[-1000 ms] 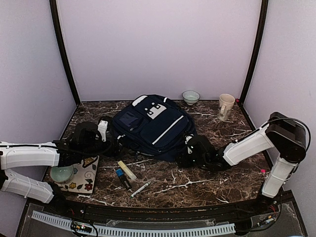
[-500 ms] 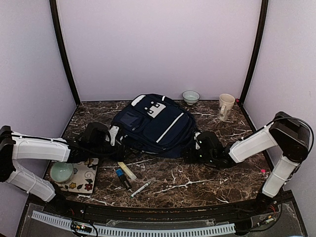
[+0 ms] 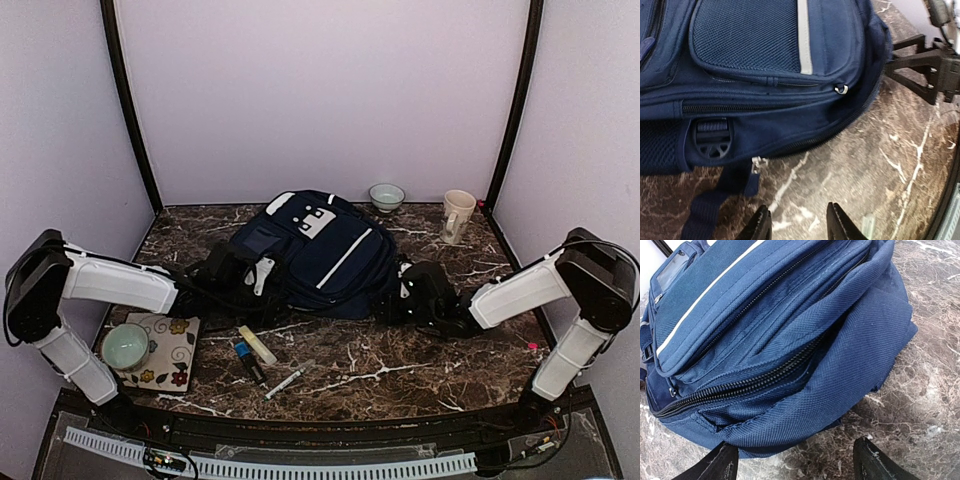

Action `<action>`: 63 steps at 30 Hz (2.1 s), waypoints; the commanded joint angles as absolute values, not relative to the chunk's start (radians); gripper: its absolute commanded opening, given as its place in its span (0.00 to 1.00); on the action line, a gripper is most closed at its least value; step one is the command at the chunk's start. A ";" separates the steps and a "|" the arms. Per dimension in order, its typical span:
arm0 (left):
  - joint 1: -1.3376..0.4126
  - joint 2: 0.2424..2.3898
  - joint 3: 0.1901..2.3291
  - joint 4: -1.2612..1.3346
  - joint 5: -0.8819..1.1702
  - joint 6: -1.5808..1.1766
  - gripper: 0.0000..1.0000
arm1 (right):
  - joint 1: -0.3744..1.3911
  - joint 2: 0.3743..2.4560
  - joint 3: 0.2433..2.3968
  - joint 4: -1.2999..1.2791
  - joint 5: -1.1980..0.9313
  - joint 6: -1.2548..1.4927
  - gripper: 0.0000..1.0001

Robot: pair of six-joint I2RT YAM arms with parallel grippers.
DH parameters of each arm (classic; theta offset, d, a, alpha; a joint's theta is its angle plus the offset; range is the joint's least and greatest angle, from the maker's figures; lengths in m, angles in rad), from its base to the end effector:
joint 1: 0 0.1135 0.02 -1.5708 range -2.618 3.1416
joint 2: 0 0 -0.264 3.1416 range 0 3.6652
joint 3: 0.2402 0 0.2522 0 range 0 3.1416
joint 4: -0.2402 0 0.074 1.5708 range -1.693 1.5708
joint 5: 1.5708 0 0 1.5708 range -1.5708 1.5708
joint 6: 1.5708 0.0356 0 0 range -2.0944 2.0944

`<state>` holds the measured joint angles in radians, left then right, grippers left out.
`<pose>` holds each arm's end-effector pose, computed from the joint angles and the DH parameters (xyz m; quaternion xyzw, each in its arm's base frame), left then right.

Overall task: Pack the student bag
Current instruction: Grab the largest pocket of the student bag.

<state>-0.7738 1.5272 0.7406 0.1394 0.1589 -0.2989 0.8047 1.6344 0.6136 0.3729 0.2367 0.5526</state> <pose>0.2185 -0.2214 0.1804 0.2443 0.8591 -0.2880 0.3455 0.2158 0.2122 0.1339 -0.0596 0.8887 0.1952 0.4105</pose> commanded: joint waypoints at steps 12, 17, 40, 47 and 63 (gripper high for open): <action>-0.775 1.766 0.935 0.028 0.048 -0.183 0.40 | 0.794 1.551 0.583 0.351 0.256 0.566 0.79; -0.775 1.801 0.949 -0.001 -0.008 -0.172 0.40 | 0.794 1.552 0.587 0.344 0.253 0.564 0.79; -0.778 1.746 0.835 0.153 0.107 -0.137 0.00 | 0.793 1.508 0.604 0.254 0.331 0.575 0.80; -0.782 1.732 0.799 0.174 0.104 -0.150 0.00 | 0.793 1.456 0.598 0.264 0.296 0.595 0.81; -0.785 1.728 0.777 0.204 0.133 -0.162 0.00 | 0.621 1.310 0.410 0.500 0.089 0.852 0.77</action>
